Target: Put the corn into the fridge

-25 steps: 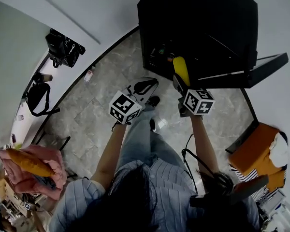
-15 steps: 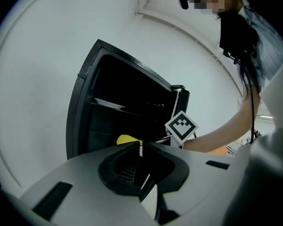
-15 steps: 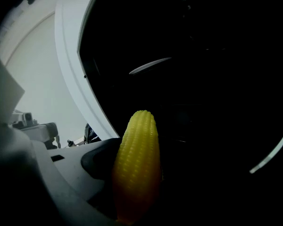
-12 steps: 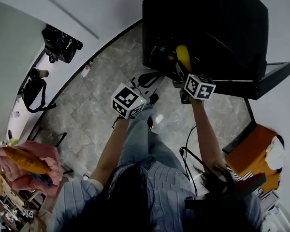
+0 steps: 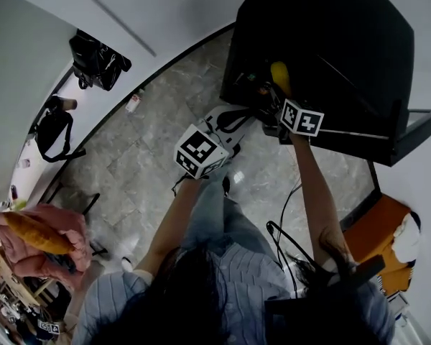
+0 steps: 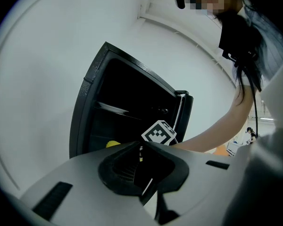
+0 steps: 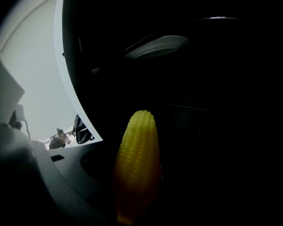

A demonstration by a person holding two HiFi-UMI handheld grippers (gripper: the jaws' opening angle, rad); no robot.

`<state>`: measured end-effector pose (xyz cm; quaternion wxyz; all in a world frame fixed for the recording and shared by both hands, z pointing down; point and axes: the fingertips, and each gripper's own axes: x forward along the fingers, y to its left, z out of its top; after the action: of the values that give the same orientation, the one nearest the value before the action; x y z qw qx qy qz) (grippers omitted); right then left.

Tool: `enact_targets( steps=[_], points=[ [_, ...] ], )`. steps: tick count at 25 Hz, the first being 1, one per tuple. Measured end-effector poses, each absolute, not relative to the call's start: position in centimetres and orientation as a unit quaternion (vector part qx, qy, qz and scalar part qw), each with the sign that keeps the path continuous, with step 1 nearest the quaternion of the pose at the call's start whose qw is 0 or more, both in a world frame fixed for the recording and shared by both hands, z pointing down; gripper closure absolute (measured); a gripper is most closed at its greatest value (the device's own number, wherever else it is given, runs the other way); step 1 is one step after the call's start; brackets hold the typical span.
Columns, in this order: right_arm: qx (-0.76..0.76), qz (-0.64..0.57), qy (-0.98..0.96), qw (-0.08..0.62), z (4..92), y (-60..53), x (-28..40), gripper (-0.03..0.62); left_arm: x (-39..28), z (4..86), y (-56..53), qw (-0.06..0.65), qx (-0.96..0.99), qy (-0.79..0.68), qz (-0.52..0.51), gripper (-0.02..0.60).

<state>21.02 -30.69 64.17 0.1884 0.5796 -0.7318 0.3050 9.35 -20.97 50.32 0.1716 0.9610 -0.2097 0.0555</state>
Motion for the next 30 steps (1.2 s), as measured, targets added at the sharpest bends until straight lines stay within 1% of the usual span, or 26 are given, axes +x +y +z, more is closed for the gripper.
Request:
enact_targets(
  steps=[7,18,30],
  points=[
    [0.577,0.296,-0.727,0.224,65.8,-33.1,21.5,0.344,9.0,50.7,-21.2,0.174,0.962,-0.204,0.061,0.574],
    [0.577,0.305,-0.718,0.242,67.8,-35.6,22.0,0.344,8.8,52.0,-21.8,0.186,0.959,-0.201,0.068,0.574],
    [0.508,0.194,-0.761,0.354,68.0,-37.3,21.9,0.344,9.1,52.7,-22.0,0.188,0.960,-0.196,0.070,0.574]
  ],
)
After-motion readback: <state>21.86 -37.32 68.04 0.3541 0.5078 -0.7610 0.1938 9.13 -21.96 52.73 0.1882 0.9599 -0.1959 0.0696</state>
